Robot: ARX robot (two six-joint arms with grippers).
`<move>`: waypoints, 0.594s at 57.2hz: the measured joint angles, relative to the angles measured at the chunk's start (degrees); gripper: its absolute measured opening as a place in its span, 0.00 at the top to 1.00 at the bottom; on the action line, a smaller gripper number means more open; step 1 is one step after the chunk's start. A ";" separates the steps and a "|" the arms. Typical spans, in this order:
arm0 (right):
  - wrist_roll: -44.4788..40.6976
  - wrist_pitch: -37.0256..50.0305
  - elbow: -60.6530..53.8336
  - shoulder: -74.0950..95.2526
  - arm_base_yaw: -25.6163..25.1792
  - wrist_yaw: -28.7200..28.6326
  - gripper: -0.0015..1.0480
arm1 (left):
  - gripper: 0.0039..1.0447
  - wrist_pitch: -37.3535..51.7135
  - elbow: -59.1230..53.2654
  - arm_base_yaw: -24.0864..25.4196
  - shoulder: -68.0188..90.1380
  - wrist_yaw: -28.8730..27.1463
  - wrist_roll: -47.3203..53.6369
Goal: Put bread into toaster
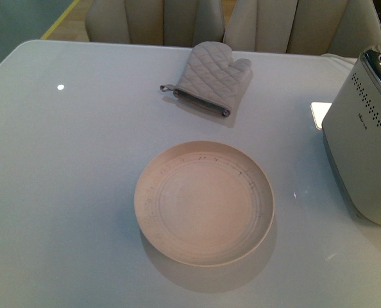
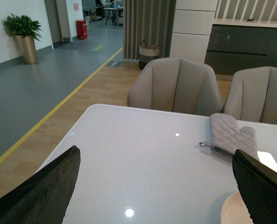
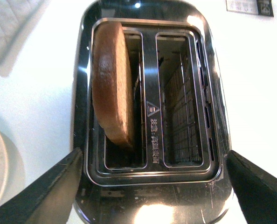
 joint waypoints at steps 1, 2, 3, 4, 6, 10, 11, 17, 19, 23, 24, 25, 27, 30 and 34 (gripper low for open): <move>0.76 0.90 -0.92 -2.12 -0.07 -0.44 0.09 | 0.07 0.00 0.00 0.00 0.00 0.00 0.00; 1.20 1.51 -1.55 -3.52 -0.07 -0.66 0.09 | 0.07 0.00 0.00 0.00 0.00 0.00 0.00; 1.49 2.03 -2.23 -4.98 -0.07 -0.81 0.09 | 0.07 0.00 0.00 0.00 0.00 0.00 0.00; 2.14 2.51 -3.28 -7.10 -0.07 -1.05 0.09 | 0.07 0.00 0.00 0.00 0.00 0.00 0.00; 2.84 2.80 -4.46 -9.20 -0.04 -1.22 0.09 | 0.07 0.00 0.00 0.00 0.00 0.00 0.00; 4.26 2.93 -7.43 -13.79 0.00 -1.36 0.09 | 0.07 0.00 0.00 0.00 0.00 0.00 0.00; 4.52 2.86 -8.31 -14.99 0.04 -1.29 0.09 | 0.07 0.00 0.00 0.00 0.00 -0.02 0.00; 5.38 21.16 -17.51 -18.47 -0.02 -6.43 0.23 | 0.07 0.00 0.00 0.00 0.00 -0.02 0.00; 5.46 26.16 -19.78 -19.23 0.20 -6.54 0.28 | 0.07 0.00 0.00 0.00 0.00 0.02 0.00; 5.53 32.11 -22.91 -21.31 0.81 -6.29 0.39 | 0.07 0.00 0.00 0.00 0.00 0.00 0.00; 5.55 32.50 -23.43 -21.99 0.96 -6.23 0.43 | 0.07 0.00 0.00 0.00 0.00 0.00 0.00; 5.55 32.70 -23.89 -22.67 1.14 -5.97 0.46 | 0.07 0.00 0.00 0.00 0.00 0.02 0.00; 5.55 32.72 -24.87 -23.96 1.49 -5.66 0.53 | 0.07 0.00 0.00 0.00 0.00 0.00 0.02; 5.60 32.50 -26.16 -25.40 2.36 -4.33 0.61 | 0.07 0.00 0.00 0.00 0.00 0.00 0.00; 5.70 31.69 -27.76 -27.43 5.18 -1.33 0.73 | 0.07 0.00 0.00 0.00 0.00 -0.02 0.00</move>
